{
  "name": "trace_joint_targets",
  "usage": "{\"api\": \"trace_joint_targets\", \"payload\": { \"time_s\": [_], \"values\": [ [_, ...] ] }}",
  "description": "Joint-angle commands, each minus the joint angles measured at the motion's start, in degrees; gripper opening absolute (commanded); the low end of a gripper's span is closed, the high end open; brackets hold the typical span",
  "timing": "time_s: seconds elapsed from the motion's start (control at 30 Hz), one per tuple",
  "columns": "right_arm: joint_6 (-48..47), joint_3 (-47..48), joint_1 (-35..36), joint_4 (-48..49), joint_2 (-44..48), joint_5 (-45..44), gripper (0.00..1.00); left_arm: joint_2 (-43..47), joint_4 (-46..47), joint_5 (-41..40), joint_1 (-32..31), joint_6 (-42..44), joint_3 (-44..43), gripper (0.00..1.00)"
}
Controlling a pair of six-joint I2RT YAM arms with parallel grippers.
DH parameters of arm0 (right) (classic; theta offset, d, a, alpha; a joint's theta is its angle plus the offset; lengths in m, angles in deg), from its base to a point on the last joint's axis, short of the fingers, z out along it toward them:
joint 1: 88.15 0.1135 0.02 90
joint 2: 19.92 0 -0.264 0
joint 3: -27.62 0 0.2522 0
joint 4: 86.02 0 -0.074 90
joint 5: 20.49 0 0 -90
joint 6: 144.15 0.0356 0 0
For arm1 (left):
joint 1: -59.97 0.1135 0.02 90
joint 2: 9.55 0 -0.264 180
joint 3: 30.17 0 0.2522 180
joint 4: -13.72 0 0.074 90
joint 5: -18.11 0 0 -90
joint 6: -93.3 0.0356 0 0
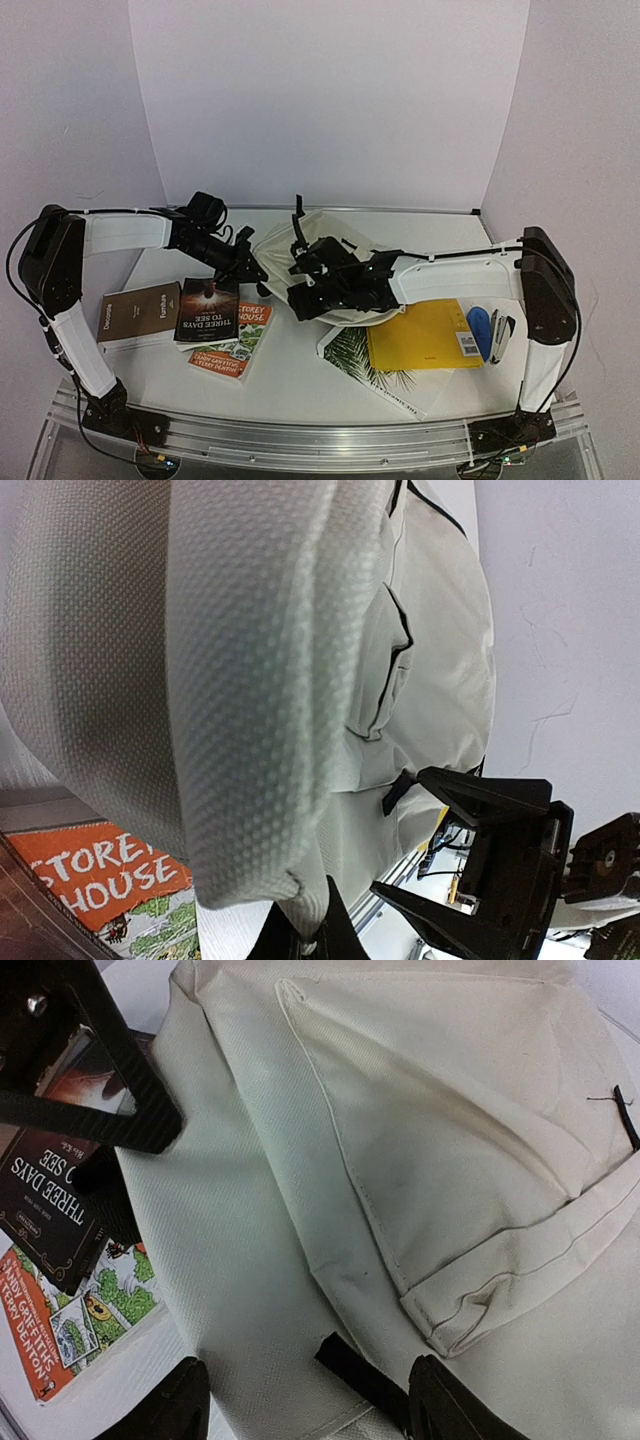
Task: Pack the student bag
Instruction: Unzip the student bag at the center of the board.
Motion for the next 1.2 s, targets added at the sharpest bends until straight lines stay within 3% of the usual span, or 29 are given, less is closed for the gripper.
{"api": "trace_joint_targets", "payload": {
  "time_s": [0.0, 0.27, 0.47, 0.8, 1.17],
  "values": [
    [6.39, -0.77, 0.38, 1.94, 1.15, -8.6, 0.64, 2.68, -1.9, 3.49, -0.1, 3.12, -4.13, 0.0],
    [7.2, 2.07, 0.4, 1.73, -0.77, -11.86, 0.61, -0.06, -0.63, 4.04, -0.08, 2.56, -6.03, 0.0],
    [9.95, 0.81, 0.4, 1.55, 0.33, -12.82, 0.52, -1.3, -1.58, 4.0, -0.06, 3.14, -7.55, 0.0],
    [11.64, 0.76, 0.38, 2.05, 5.64, -9.26, 0.55, -3.35, -5.95, 3.34, 0.78, 8.15, -8.91, 0.0],
    [10.36, 2.53, 0.35, 1.48, -1.79, -10.5, 0.55, -2.5, -3.11, 3.59, 0.79, 8.22, -6.99, 0.0]
  ]
}}
